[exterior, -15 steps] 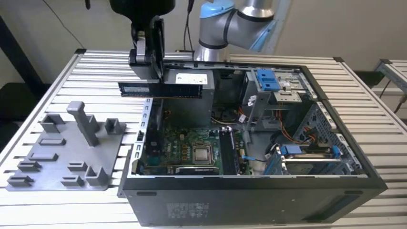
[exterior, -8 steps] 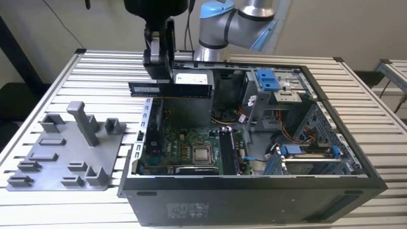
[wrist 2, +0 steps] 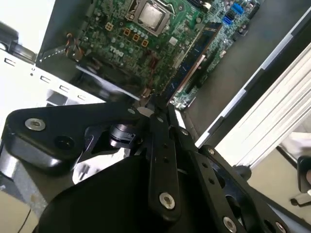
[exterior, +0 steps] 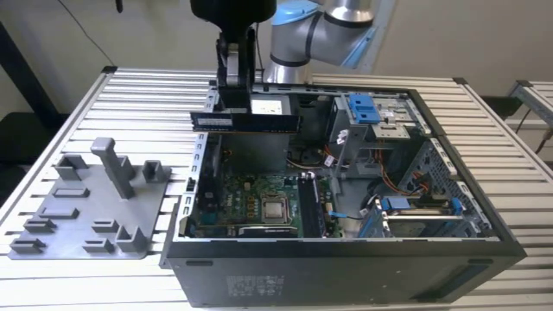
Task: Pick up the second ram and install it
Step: 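Pick up the second ram and move it above second insertion slot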
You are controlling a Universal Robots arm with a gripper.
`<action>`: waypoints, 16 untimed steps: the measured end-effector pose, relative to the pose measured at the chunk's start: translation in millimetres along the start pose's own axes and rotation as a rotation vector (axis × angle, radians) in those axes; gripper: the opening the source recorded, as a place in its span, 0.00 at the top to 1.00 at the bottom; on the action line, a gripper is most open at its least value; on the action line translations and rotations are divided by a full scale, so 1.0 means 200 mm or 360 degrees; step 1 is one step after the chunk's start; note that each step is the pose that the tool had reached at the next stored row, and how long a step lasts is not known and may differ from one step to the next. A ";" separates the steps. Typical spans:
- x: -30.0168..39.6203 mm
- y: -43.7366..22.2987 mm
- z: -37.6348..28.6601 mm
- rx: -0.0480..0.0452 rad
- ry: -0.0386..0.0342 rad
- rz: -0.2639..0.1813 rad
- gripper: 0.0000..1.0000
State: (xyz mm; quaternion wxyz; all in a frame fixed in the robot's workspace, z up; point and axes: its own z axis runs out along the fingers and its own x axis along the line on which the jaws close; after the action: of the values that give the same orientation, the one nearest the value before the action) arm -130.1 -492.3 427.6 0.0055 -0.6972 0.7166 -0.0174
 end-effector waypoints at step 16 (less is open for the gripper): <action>-0.005 -0.196 0.006 0.0000 0.0000 0.0000 0.86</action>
State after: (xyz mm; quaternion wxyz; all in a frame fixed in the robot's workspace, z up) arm -90.8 -492.3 427.6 0.0055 -0.6972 0.7166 -0.0174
